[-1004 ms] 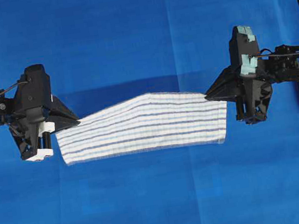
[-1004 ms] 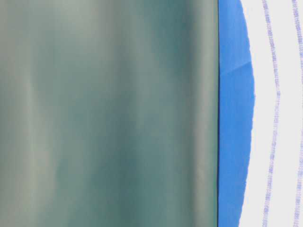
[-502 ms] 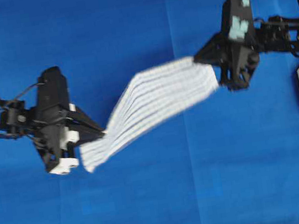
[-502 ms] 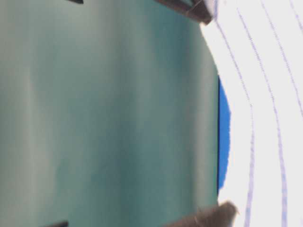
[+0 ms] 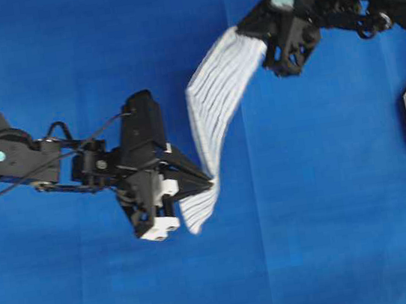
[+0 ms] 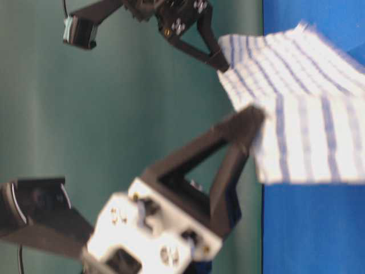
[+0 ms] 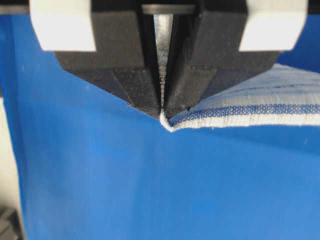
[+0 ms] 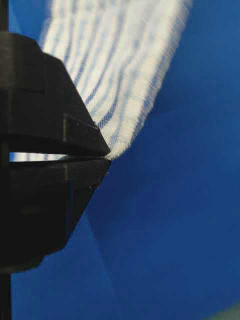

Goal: Fold the blue towel.
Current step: 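Lift the strip and rotate it vertical, right gripper moving to top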

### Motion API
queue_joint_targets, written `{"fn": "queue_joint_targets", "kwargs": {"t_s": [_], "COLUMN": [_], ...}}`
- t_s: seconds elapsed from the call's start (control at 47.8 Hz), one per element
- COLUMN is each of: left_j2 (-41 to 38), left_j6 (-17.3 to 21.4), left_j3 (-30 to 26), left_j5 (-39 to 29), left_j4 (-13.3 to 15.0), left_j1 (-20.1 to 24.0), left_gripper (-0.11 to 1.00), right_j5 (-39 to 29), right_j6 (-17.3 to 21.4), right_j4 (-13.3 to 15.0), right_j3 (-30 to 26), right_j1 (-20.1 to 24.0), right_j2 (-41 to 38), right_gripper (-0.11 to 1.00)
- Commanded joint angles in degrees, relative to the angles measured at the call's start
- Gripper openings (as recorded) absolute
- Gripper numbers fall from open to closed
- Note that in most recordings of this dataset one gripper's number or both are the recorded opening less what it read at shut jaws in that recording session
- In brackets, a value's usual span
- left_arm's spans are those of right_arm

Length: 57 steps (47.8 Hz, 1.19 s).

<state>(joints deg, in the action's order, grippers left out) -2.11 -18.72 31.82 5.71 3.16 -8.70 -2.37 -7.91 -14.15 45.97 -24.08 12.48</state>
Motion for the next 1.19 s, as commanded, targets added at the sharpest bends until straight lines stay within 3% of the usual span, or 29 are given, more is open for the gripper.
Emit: {"fn": "queue_joint_targets", "kwargs": {"t_s": [0.0, 0.293, 0.523, 0.711, 0.983, 1.172], "left_j2": [-0.62, -5.80, -10.28, -12.66, -12.92, -11.78], "left_j6": [0.00, 0.09, 0.09, 0.09, 0.09, 0.09], "left_j3": [-3.25, -9.76, -16.00, -18.46, -16.26, -11.69], "left_j5": [1.58, 5.10, 5.27, 5.71, 9.40, 12.66], "left_j4": [-0.09, -0.09, -0.09, -0.09, -0.09, 0.00], "left_j1": [-0.18, 0.00, 0.09, 0.00, -0.62, -1.85], "left_gripper": [0.02, 0.02, 0.02, 0.02, 0.02, 0.02], "right_j5": [0.62, 0.18, -0.88, -2.11, -4.66, -6.06], "right_j6": [0.00, 0.00, -0.09, -0.09, -0.09, -0.09], "right_j4": [1.05, 2.72, 3.25, 5.36, 8.17, 8.44], "right_j3": [-2.55, -3.69, -3.60, -4.57, -6.68, -9.40], "right_j1": [-1.76, -5.27, -5.45, -5.45, -5.45, -4.83], "right_j2": [-0.09, -0.09, 0.97, 1.05, -0.97, -4.22], "right_gripper": [0.01, 0.01, 0.01, 0.01, 0.01, 0.01]}}
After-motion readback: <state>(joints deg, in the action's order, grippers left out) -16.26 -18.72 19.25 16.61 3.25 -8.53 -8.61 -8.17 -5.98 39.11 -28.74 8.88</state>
